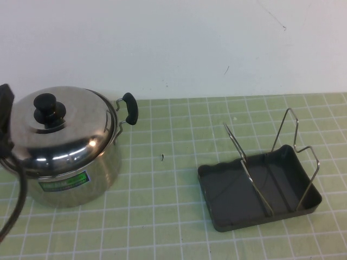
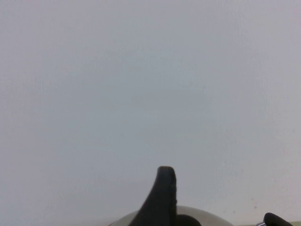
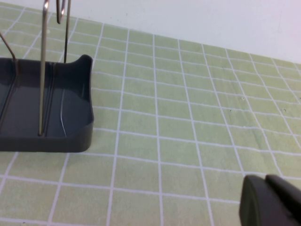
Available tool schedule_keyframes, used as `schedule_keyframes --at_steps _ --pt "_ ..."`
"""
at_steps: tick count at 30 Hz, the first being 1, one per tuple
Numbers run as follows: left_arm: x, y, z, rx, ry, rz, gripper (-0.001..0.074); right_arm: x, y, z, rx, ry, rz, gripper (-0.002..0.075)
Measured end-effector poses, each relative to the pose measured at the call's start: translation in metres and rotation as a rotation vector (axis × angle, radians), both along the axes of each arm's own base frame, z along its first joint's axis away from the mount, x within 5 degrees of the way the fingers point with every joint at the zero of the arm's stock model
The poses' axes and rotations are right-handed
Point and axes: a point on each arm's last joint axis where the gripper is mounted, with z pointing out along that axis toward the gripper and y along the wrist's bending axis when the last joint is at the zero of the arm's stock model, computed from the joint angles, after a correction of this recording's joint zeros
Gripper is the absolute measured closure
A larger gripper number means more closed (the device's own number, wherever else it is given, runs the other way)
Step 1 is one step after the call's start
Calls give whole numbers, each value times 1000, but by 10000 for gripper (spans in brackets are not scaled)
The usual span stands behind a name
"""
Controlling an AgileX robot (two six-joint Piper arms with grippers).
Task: Put pot lid on rack
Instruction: Open the pot, then hand over the pot lid
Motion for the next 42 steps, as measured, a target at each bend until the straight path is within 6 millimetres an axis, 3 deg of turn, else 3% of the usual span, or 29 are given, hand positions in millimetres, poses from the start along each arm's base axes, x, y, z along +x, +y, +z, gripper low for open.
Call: schedule_keyframes --at_steps 4,11,24,27,29,32,35,37,42 --pt "45 -4 -9 1 61 -40 76 0 0 0 0 0 0 727" --pt "111 -9 -49 -4 172 -92 78 0 0 0 0 0 0 727" --pt "156 -9 -100 -33 231 -78 154 0 0 0 0 0 0 727" --pt "160 -9 -103 -38 223 -79 238 0 0 0 0 0 0 727" --pt "161 -8 -101 -44 219 -73 341 0 0 0 0 0 0 727" --pt "161 -9 -100 -4 204 -81 425 0 0 0 0 0 0 727" --pt "158 -9 -92 7 188 -77 427 0 1 0 67 -1 -7 727" --pt "152 -8 -77 13 146 -77 427 0 5 1 273 -8 -28 727" --pt "109 -14 -2 -82 -99 -156 427 0 19 5 956 10 -85 727"
